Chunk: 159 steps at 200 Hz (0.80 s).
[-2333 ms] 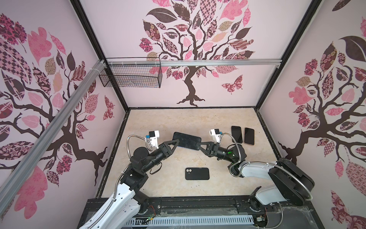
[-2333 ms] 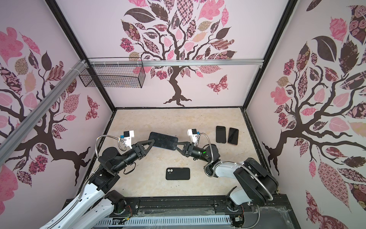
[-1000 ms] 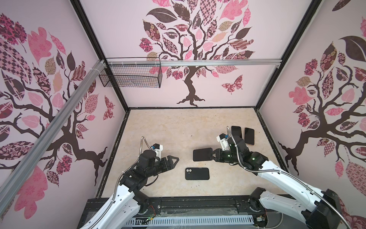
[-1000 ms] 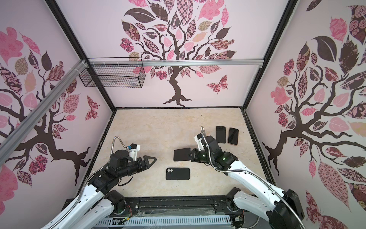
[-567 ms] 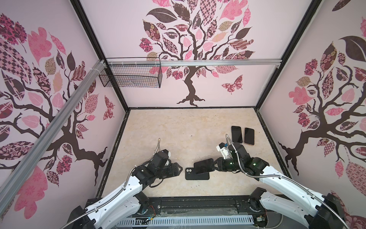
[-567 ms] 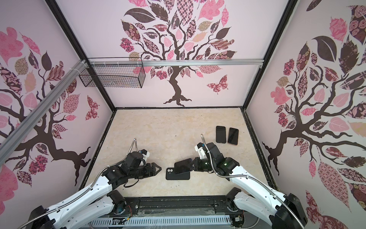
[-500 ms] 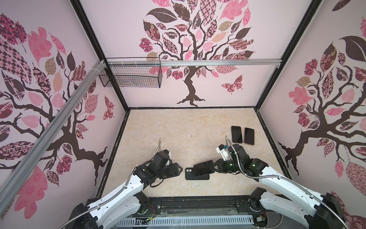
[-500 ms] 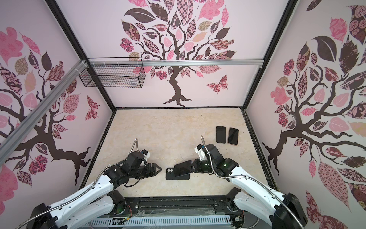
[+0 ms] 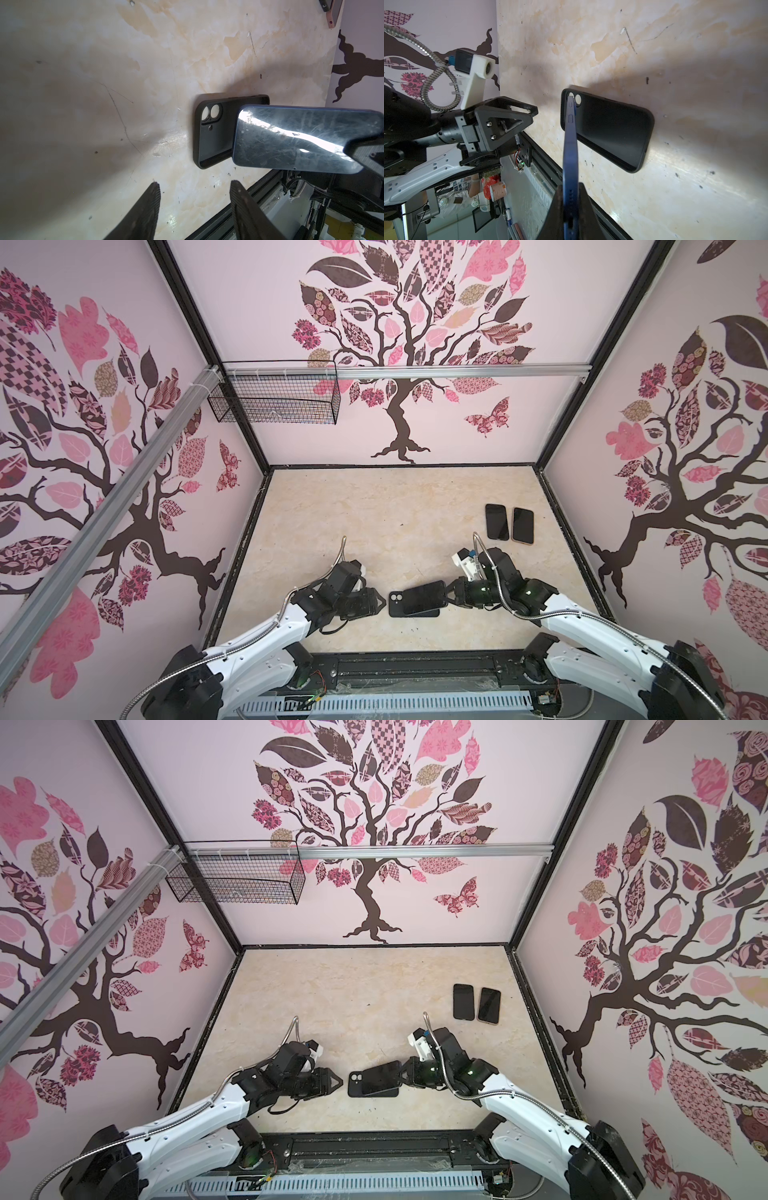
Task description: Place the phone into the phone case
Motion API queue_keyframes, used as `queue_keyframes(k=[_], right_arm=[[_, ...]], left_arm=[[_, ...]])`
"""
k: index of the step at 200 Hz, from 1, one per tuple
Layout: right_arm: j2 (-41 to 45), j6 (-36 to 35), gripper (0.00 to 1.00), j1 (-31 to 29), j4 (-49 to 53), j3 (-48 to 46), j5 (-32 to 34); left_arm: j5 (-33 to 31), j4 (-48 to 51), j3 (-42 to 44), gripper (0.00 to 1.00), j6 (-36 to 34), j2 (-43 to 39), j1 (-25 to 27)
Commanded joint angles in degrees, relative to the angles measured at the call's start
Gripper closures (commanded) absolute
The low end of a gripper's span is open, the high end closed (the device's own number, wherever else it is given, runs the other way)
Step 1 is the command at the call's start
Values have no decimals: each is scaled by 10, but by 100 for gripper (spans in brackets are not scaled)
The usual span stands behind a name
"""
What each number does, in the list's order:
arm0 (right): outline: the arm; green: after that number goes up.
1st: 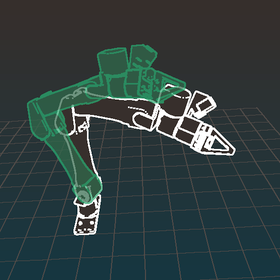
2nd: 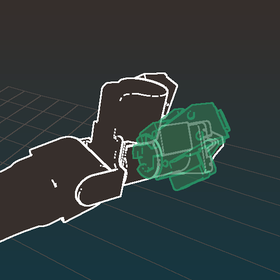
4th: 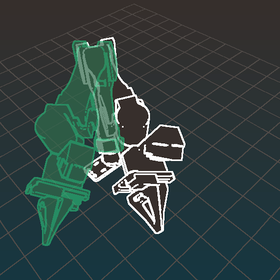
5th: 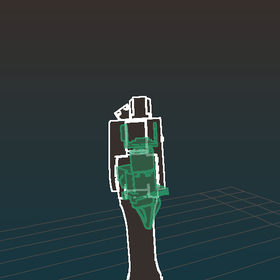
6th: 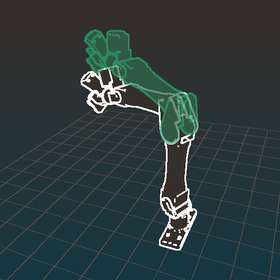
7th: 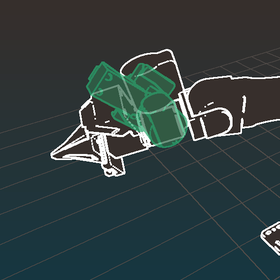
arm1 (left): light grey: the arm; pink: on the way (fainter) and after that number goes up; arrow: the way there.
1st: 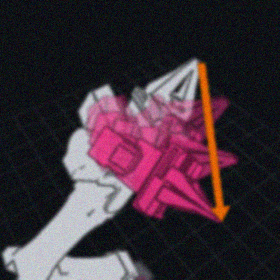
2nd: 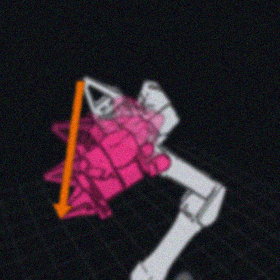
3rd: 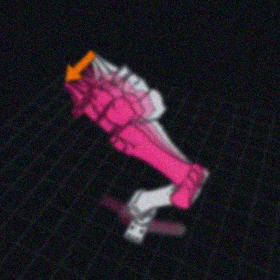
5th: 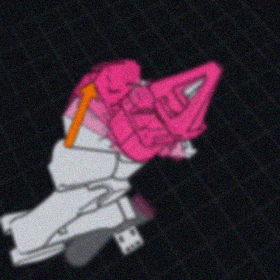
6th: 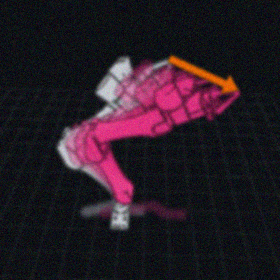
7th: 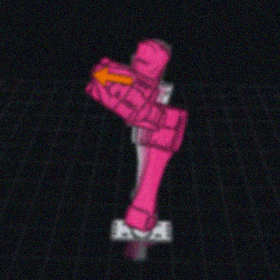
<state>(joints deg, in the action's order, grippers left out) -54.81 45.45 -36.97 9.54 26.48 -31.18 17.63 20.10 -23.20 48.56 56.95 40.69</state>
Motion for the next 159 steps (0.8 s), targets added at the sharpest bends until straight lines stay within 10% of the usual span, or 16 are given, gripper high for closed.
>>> queue_keyframes(k=[1, 159], right_arm=[[-7, 14, 100, 2, -53, -1, -11], [-42, 39, 98, 2, -115, -40, -22]], left_arm=[[14, -43, 16, 46, -1, 17, 4], [43, -141, 19, 61, 5, 121, 10]])
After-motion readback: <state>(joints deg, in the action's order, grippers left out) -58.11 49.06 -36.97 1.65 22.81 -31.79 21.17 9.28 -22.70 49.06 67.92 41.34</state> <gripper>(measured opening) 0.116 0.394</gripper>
